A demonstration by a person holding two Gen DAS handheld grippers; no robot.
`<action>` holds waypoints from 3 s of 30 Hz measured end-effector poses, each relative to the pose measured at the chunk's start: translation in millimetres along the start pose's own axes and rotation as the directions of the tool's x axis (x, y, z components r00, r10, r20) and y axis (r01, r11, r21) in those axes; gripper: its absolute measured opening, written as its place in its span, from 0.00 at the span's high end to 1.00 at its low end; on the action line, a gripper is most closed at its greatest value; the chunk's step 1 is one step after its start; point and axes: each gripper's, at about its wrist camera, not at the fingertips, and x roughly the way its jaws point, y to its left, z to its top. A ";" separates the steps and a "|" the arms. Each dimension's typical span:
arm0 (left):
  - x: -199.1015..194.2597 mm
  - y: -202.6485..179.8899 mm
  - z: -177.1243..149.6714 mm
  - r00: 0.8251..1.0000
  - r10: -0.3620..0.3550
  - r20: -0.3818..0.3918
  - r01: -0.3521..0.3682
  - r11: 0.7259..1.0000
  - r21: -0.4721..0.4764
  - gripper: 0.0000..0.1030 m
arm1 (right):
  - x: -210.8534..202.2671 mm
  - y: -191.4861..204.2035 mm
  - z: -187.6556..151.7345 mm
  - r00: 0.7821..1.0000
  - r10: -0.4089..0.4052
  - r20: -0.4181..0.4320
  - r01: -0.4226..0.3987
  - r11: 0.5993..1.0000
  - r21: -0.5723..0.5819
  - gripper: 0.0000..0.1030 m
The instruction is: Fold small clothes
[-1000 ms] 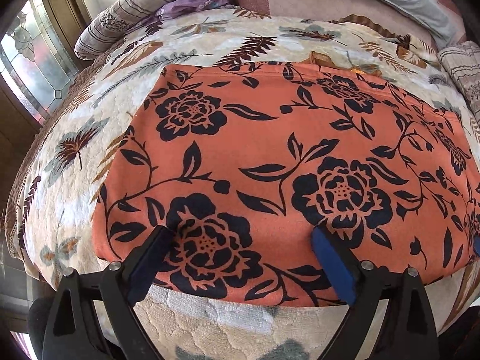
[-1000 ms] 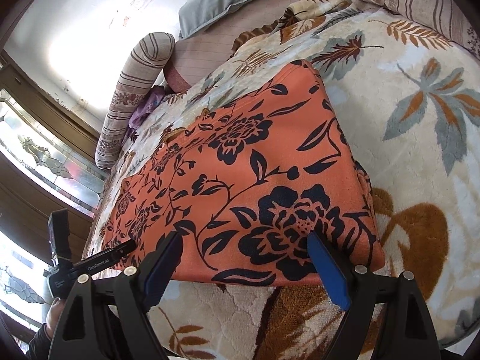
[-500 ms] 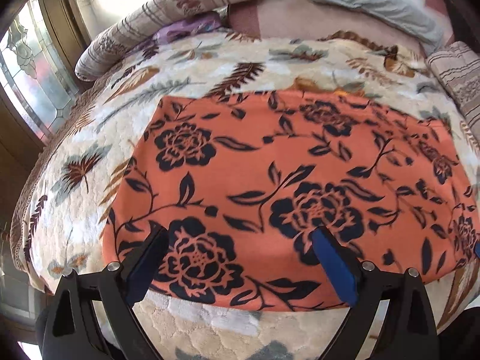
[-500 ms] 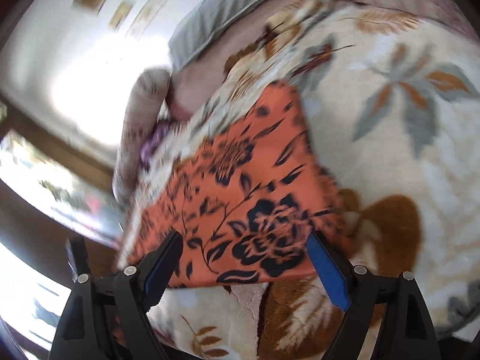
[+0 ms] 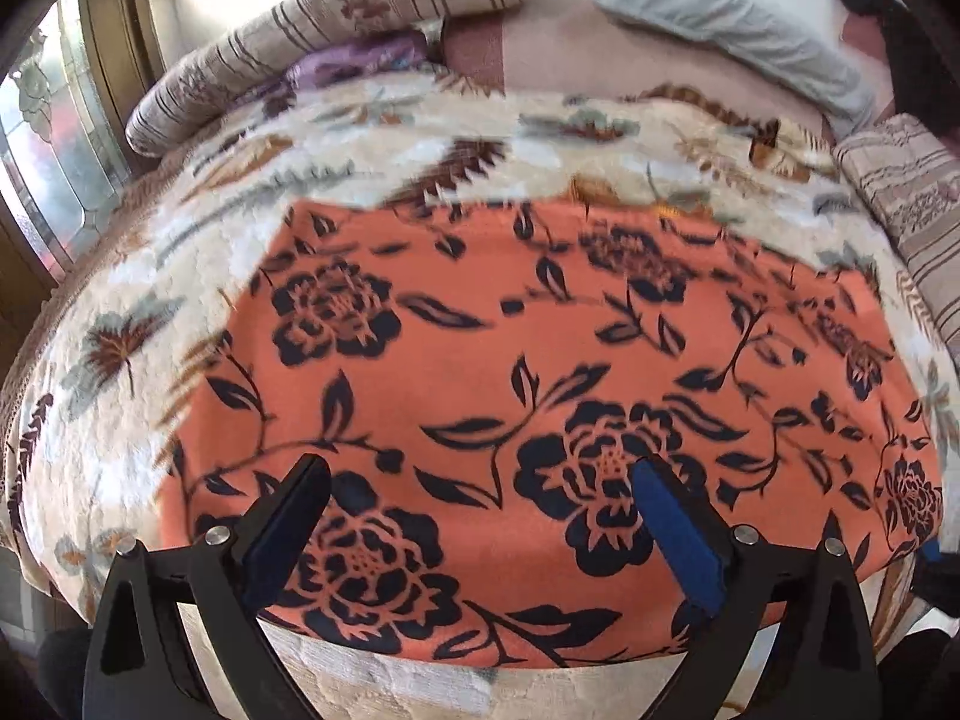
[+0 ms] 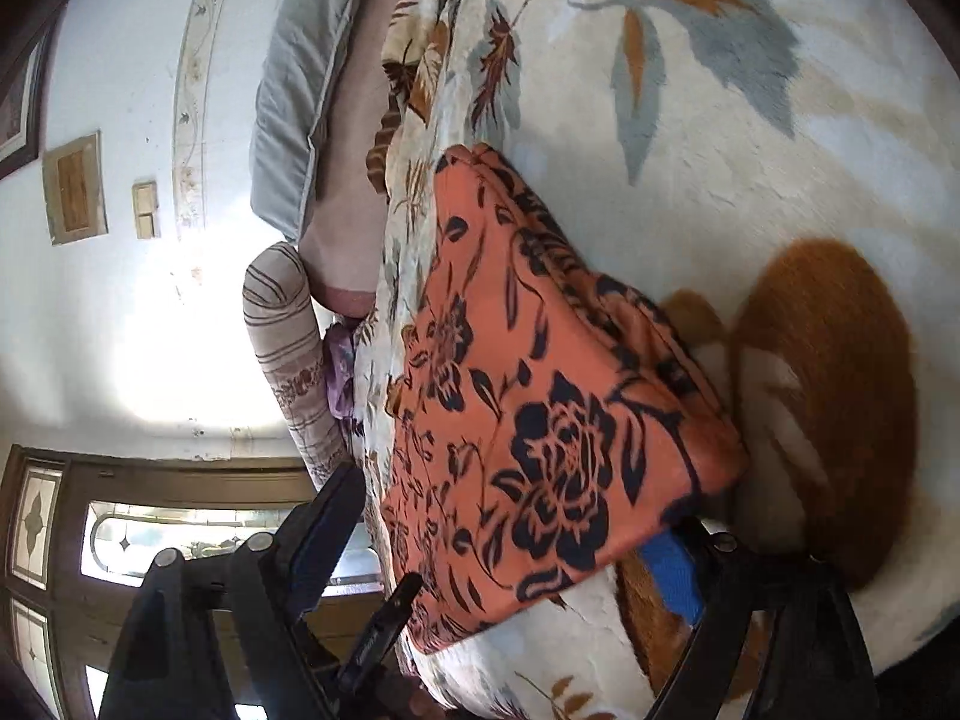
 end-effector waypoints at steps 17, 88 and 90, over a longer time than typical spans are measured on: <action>25.9 -9.0 -4.8 0.998 -0.039 -0.055 0.044 0.994 0.098 0.00 | 43.1 34.3 8.7 0.943 -0.315 0.112 0.332 0.921 -0.204 0.56; 49.6 159.6 129.1 0.937 -0.344 0.064 0.350 0.930 -0.114 0.94 | 208.0 140.0 -229.6 0.941 -0.239 -0.239 -0.050 0.602 -0.797 0.30; 81.9 167.8 121.7 0.944 -0.326 -0.046 0.314 0.934 -0.171 0.94 | 208.5 139.7 -230.7 0.940 -0.245 -0.239 -0.047 0.601 -0.798 0.30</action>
